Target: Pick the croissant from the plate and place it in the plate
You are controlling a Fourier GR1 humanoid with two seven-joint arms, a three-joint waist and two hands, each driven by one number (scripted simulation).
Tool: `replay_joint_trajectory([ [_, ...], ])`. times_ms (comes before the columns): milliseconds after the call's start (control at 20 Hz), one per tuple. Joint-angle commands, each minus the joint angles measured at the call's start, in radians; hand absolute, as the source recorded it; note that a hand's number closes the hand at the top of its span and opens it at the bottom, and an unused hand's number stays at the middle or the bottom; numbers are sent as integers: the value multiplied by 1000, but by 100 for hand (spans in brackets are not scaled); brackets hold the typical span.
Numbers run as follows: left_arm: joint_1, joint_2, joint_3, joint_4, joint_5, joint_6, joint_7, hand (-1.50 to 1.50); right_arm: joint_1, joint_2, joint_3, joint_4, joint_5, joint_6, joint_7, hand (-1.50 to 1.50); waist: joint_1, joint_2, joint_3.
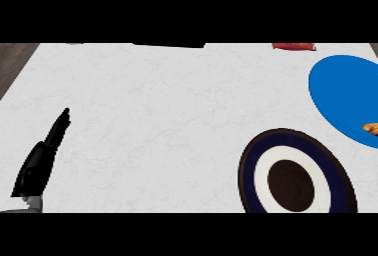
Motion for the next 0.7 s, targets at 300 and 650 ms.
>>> replay_joint_trajectory([
  [300, 19, 3, 23, 6, -16, 11, -31, 0, -95, 128, 0, 235, 19, 34, 67, -150, -20, -4, 0],
  [650, -20, 12, 24, -20, -5, -12, 27, 0, -175, 102, -139, 297, -118, 132, 57, -150, -19, -2, 2],
])
